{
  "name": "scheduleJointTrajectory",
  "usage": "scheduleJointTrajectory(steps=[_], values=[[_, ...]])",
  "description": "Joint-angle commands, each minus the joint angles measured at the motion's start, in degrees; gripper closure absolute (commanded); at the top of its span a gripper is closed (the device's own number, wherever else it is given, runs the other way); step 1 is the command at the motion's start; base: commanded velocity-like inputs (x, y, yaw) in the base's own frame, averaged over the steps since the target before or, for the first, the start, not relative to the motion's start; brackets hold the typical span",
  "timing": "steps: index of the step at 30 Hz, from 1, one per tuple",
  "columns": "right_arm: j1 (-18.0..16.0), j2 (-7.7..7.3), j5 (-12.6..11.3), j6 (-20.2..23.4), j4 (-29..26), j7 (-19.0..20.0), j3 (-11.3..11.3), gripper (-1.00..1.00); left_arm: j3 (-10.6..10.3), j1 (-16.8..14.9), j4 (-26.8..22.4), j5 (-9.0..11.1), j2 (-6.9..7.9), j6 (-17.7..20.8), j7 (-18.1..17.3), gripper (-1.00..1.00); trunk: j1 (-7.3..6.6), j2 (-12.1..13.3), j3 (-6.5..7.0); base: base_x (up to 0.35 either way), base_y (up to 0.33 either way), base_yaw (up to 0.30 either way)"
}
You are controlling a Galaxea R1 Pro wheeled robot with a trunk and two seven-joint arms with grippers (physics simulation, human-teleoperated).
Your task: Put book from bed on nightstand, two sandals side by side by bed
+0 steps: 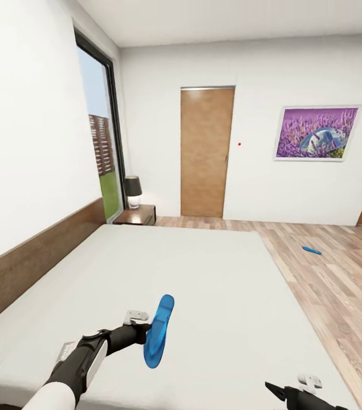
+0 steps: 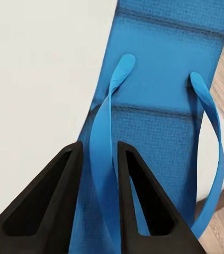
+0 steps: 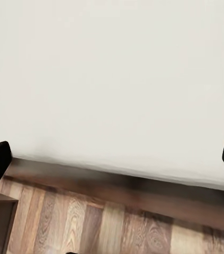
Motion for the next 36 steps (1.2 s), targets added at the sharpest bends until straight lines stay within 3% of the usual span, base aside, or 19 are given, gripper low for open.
scheduleJointTrajectory(steps=[1, 36], values=[[-0.06, -0.04, -0.59, 0.29, -0.01, 0.1, 0.4, -1.0, 0.45, -0.03, -0.09, -0.35, -0.08, 0.38, -0.17, 1.0, 0.02, -0.08, -0.04, 0.0, 0.0, -0.232], [-0.06, -0.04, -0.59, 0.12, 0.06, 0.0, 0.4, -1.0, 0.45, -0.03, 0.01, -0.3, -0.16, 0.36, -0.41, 1.0, 0.02, -0.08, 1.99, 0.0, 0.0, -0.235]])
